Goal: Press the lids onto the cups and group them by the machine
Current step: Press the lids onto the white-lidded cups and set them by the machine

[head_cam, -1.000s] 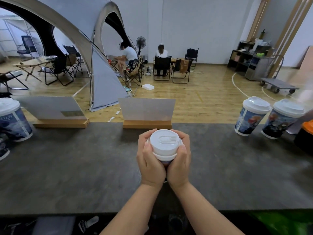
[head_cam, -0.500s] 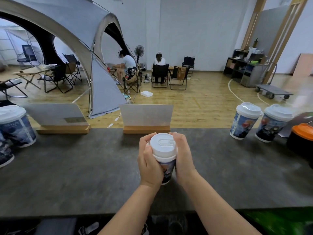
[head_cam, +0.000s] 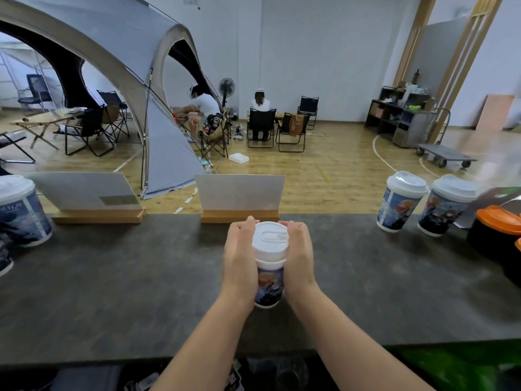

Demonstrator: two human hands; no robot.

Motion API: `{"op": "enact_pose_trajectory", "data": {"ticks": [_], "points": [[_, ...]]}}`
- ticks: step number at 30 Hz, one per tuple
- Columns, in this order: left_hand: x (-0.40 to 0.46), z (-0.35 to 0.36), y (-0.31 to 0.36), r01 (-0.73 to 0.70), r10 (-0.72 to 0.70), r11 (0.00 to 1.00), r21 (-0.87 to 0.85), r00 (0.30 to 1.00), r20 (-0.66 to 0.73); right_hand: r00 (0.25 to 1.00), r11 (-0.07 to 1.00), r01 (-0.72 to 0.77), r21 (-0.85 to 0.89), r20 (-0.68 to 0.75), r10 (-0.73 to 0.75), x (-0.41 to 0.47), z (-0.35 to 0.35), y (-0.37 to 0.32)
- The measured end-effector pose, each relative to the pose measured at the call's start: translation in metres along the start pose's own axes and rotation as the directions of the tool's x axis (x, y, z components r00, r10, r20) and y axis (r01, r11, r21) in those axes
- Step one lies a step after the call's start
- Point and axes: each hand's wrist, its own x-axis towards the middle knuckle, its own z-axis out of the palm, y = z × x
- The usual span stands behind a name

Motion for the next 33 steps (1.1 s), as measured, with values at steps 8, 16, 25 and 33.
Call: {"op": "enact_pose_trajectory", "data": {"ticks": [8,16,25,33], "points": [[-0.003,0.004,0.003,-0.066,0.077,0.983,0.173,0.995,-0.058,0.996,0.997,0.039,-0.064,0.08,-0.034,0.005,-0.012,0.008],[-0.004,0.007,0.003,-0.1,0.107,0.989,0.107,0.992,-0.06,0.994,0.996,0.088,0.01,0.064,-0.089,0.005,-0.008,0.01],[-0.006,0.008,-0.017,-0.269,0.294,0.953,0.142,0.934,-0.203,0.955,0.961,0.276,0.014,0.114,-0.275,0.002,-0.011,0.022],[-0.005,-0.012,-0.018,-0.199,0.211,0.953,0.227,0.977,-0.031,0.915,0.966,0.249,-0.065,0.342,-0.212,0.009,-0.032,0.026]]}}
